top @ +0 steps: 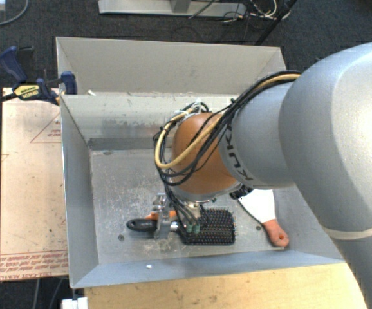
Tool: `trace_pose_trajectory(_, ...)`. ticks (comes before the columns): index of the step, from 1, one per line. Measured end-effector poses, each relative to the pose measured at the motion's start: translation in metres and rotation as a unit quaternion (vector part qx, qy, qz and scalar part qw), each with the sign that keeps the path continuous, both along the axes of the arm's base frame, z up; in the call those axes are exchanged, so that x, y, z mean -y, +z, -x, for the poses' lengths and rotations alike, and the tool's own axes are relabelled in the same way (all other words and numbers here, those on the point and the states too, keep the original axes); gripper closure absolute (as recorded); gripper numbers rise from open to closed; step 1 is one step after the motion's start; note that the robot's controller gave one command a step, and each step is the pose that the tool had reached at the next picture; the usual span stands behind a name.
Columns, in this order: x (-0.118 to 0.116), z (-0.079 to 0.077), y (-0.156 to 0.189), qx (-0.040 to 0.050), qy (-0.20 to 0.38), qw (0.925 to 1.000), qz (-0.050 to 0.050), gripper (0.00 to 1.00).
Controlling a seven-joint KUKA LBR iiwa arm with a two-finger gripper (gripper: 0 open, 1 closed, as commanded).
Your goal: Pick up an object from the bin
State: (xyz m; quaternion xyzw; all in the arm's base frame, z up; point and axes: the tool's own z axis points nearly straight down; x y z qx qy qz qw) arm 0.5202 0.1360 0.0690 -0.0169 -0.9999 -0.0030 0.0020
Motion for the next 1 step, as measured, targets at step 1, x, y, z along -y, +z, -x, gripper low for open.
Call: trace_pose_trajectory(1,0.0000,0.0000,0.0000,0.0000,0.000,1.0000,0.000,1.00)
